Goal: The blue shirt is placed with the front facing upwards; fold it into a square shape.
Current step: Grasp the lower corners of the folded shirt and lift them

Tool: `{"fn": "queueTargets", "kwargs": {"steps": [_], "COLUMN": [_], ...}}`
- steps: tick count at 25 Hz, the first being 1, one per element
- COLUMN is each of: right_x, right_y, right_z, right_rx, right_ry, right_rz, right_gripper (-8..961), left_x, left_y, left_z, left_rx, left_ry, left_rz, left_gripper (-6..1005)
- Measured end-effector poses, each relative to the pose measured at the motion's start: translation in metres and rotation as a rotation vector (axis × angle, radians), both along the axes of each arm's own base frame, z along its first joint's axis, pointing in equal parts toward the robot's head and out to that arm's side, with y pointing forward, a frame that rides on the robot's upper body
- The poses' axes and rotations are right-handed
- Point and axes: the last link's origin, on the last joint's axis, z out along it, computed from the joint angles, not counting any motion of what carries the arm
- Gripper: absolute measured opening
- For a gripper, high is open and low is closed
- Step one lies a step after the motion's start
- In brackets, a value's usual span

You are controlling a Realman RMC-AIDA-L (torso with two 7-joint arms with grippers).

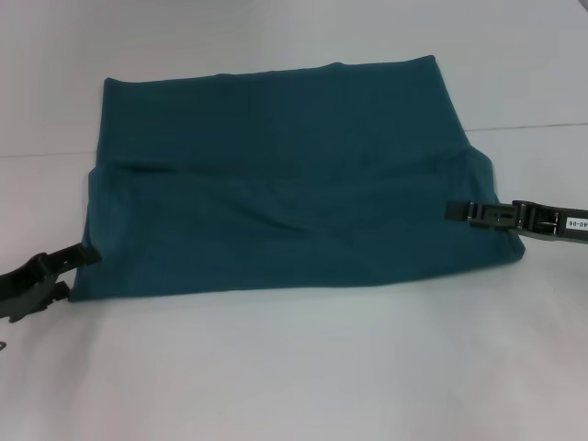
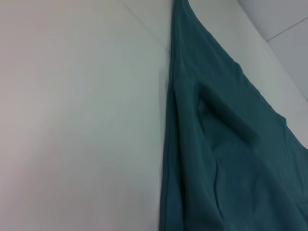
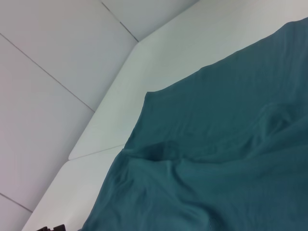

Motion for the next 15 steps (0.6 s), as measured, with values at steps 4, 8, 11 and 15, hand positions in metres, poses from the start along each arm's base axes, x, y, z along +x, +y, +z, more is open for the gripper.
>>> {"fn": "queueTargets", "kwargs": {"steps": [4,8,11,15], "right_x": [0.0,-0.001,-0.001,0.0], "right_y": [0.0,0.0,0.0,-0.001], "right_z": [0.0,0.0,0.0,-0.002], "right_rx": [0.002,0.002,0.001,-0.003], "right_ry": [0.002,0.003,0.004,0.008], "right_rz": [0.0,0.0,0.0,-0.006], "right_gripper": [806,806,806,807], "left_x": [0.003,0.011,0.017,0.021], "left_y": [0.0,0.003,0.007,0.011], "left_z": [-0.004,-0.011,-0.015,-0.017], "left_rx": [-0.014,-0.029,-0.047,-0.051], "left_ry": [-0.008,-0.016,-0.002,0.012], "left_rz": [-0.008,-0.03,-0.049,-0.056], "left_gripper": [867,867,867,867]}}
